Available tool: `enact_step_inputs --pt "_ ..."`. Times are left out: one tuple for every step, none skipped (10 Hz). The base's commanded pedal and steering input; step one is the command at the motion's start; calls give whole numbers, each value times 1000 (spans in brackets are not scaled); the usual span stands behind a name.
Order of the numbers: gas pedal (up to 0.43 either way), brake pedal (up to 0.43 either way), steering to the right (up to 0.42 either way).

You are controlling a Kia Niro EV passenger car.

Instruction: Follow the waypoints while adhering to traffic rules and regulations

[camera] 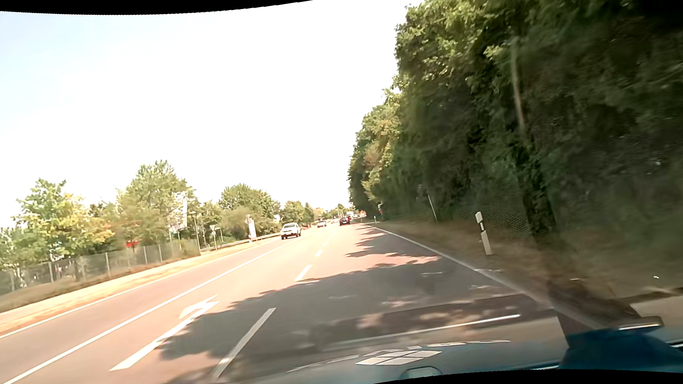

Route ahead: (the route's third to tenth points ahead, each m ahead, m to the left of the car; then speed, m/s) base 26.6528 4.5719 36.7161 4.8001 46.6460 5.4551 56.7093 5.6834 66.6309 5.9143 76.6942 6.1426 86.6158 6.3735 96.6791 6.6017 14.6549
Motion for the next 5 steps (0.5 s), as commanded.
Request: enact_step_inputs --pt "169 0 -8" --pt "169 0 -8" --pt "169 0 -8" --pt "169 0 -8" --pt "169 0 -8"
